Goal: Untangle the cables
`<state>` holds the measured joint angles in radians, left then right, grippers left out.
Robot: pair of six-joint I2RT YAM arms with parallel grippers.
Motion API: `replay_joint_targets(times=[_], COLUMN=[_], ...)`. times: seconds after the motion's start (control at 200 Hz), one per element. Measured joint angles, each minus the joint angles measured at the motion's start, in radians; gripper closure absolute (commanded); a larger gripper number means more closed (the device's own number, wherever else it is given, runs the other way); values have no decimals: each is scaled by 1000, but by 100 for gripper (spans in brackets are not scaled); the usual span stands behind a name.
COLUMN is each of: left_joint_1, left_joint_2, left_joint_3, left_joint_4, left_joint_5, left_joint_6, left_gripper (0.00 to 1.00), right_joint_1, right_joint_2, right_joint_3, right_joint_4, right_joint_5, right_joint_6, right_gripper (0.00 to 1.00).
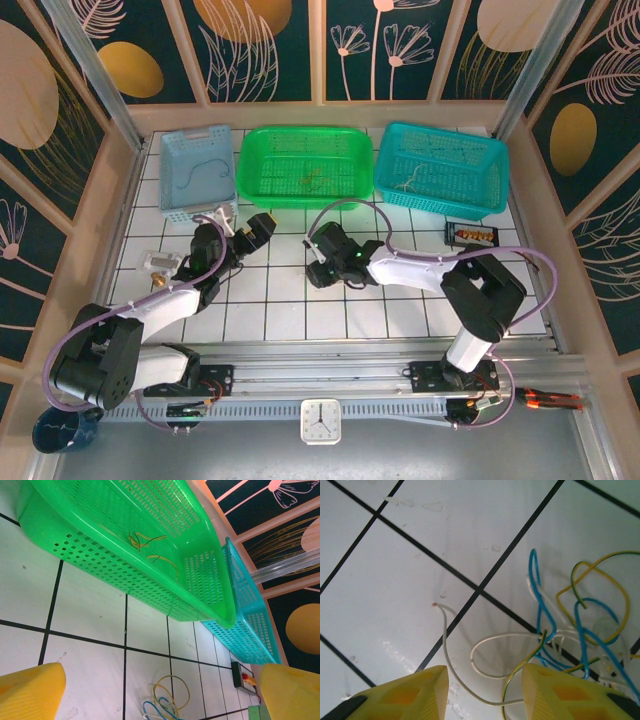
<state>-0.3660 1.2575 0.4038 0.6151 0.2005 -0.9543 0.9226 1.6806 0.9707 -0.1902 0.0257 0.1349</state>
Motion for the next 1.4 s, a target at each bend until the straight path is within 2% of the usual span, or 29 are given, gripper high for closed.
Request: replay_joint_targets(times=[0.48,1.396], left_joint_1=[2,8], left_joint_2=[0,0], left_joint_3=[0,-26], left_joint_4=[1,11], left_joint_5=[0,1], left_joint_6=[0,-19], left_gripper=[1,1], right_joint_1=[91,93], right_joint_2=[13,117], right_joint_3=[82,136], right_joint_4=[-73,-129], right_joint_5=[116,217], right_joint_6=[-26,-78], right_gripper=[57,56])
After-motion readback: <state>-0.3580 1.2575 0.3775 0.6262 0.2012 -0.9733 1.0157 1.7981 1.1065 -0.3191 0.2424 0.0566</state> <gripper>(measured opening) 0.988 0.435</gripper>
